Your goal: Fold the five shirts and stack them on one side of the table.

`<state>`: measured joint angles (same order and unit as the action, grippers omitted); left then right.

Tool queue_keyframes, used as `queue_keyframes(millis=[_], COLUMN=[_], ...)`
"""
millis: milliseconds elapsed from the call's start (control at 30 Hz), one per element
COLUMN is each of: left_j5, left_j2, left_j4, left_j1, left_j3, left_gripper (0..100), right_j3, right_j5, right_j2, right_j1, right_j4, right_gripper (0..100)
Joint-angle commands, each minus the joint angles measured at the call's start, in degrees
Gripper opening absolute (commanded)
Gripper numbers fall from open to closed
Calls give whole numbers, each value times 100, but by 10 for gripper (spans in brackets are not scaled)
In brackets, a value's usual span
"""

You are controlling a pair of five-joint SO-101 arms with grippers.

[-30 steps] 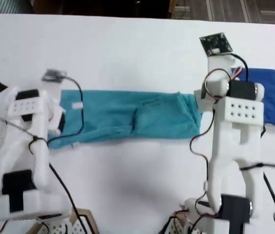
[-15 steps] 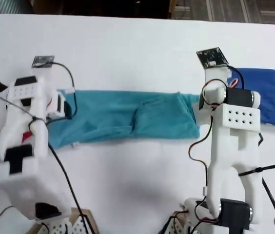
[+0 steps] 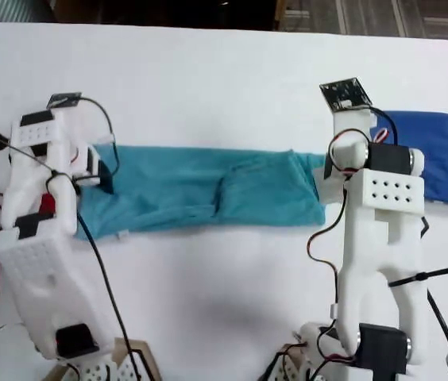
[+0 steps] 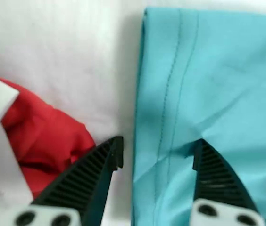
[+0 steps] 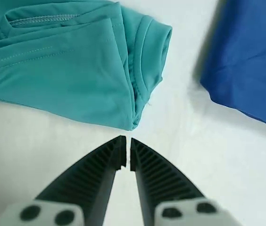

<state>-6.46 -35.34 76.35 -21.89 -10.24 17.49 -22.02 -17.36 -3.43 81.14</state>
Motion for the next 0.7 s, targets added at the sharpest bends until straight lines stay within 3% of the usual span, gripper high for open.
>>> queue_keyframes(millis=[0, 100, 267, 400, 533, 667], left_j5=[9, 35, 62, 26, 18, -105], left_j2=[-62, -123, -70, -26, 422, 1178], left_j4=[211, 387, 360, 484, 985, 1890], left_j1=[343, 563, 615, 580, 589, 325], left_j3=[-57, -13, 303, 233, -101, -804], left_gripper=[161, 11, 25, 26, 26, 26], right_j3=[-44, -44, -18, 466, 2207, 3859], right_j5=[-26, -26, -35, -290, -791, -791], right_j2=[-268, -277, -971, -2105, -2721, -2993], right_j1=[-40, -66, -127, -637, -1297, -2105], right_j4=[40, 66, 426, 277, -549, -1930], right_gripper=[22, 22, 22, 21, 21, 21])
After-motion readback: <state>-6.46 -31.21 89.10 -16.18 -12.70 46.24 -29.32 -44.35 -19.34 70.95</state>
